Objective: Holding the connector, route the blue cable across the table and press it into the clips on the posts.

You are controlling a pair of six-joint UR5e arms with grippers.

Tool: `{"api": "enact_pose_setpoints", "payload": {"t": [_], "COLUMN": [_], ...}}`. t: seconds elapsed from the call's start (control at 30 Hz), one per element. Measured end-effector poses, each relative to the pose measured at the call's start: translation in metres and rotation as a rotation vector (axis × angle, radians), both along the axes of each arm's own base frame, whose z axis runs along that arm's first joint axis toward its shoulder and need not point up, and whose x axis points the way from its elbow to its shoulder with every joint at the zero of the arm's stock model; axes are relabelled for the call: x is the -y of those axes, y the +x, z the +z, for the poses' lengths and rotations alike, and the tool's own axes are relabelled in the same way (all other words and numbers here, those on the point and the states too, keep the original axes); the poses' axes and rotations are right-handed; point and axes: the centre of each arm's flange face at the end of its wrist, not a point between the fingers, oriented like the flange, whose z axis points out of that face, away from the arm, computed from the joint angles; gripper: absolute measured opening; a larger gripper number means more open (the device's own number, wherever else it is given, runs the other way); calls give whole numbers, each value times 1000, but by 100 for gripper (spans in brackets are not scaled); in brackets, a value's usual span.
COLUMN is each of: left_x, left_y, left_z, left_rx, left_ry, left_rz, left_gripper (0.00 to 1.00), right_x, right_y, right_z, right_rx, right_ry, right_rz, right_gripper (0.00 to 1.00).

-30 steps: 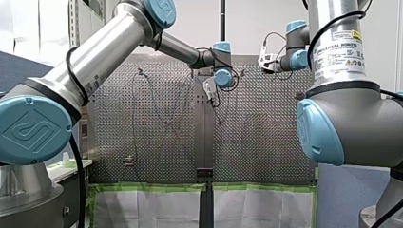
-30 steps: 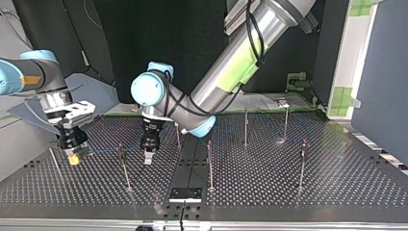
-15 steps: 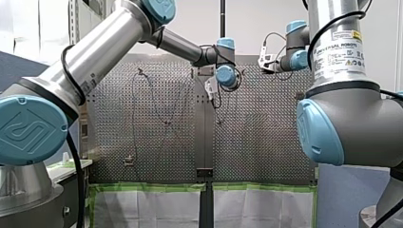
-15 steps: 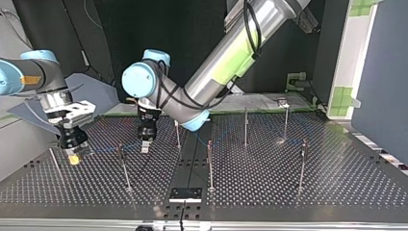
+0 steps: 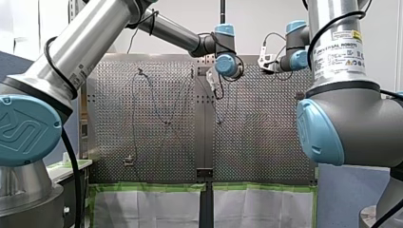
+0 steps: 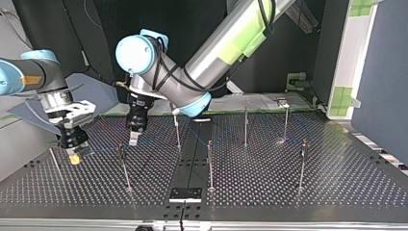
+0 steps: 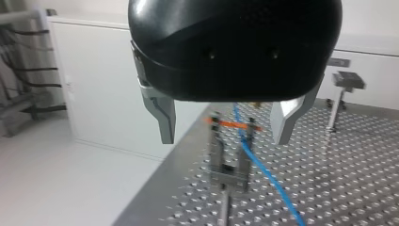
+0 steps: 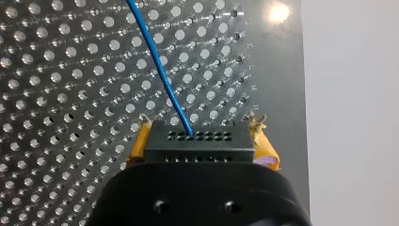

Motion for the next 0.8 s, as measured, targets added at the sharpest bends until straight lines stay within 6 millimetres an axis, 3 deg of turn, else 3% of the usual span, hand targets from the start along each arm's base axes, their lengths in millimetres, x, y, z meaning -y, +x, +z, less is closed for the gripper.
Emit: {"api": "enact_pose_setpoints", "payload": {"t": [0.8], "left_x": [-60], "left_y": [-33], "left_z": [56], "left_rx": [110], "left_ry": [-224], "left_rz": [119], "left_gripper": [100], "right_x": [-3], "right_y": [7], "right_z": [-3], "right_rx": [-5], "right_ry": [8], "right_rz": [7], "right_gripper": [0]}}
